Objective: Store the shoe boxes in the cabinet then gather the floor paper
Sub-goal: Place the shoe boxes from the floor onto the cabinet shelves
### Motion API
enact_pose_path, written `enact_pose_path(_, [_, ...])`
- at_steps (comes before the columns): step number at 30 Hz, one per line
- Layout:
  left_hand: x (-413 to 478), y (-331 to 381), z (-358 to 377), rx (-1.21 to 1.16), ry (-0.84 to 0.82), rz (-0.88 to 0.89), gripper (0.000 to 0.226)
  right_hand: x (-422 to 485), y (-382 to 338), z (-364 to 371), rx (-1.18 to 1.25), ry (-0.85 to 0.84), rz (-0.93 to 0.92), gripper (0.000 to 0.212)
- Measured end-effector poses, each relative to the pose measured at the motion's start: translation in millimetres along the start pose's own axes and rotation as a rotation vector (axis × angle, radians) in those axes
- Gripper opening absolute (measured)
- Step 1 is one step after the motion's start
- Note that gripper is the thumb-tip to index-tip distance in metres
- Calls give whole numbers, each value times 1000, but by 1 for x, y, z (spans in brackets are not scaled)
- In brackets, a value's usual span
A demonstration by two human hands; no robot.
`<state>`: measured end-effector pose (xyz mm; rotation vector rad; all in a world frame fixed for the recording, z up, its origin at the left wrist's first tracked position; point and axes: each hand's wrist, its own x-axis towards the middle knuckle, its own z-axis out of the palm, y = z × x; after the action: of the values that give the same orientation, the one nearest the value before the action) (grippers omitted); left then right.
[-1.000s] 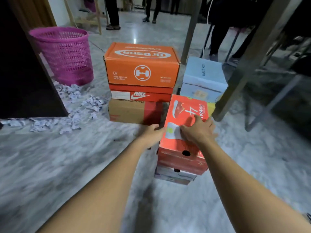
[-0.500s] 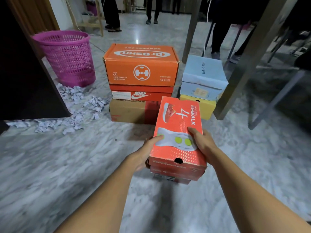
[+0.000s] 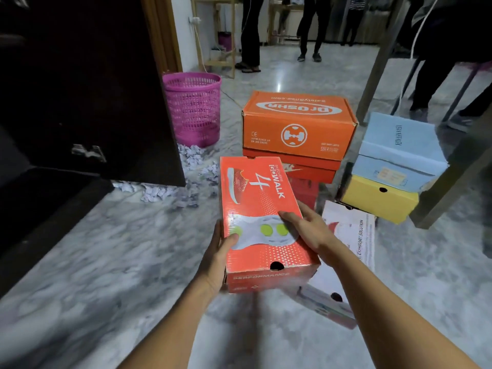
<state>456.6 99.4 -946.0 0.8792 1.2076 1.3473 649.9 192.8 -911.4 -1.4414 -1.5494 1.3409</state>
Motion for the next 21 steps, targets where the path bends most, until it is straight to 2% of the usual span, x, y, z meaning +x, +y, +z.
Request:
enact_pose_path(4, [-18, 14, -44, -39, 227, 59, 49, 22, -39, 52, -33, -174, -67, 45])
enact_pose_path(7, [-23, 25, -82, -70, 401, 41, 47, 33, -74, 94, -88, -286, -100, 38])
enact_pose_path(10, [-19, 48, -117, -57, 509, 26, 52, 42, -109, 128, -147, -357, -146, 22])
enact_pose_path(12, [-11, 72, -137, -41, 567, 30, 56, 54, -134, 150, -205, -361, -187, 19])
enact_pose_path(16, [11, 122, -178, -51, 653, -21, 76, 78, -200, 195, -282, -374, -246, 26])
enact_pose_path(21, [22, 167, -207, -99, 680, -105, 64, 107, -260, 240, -390, -453, -299, 31])
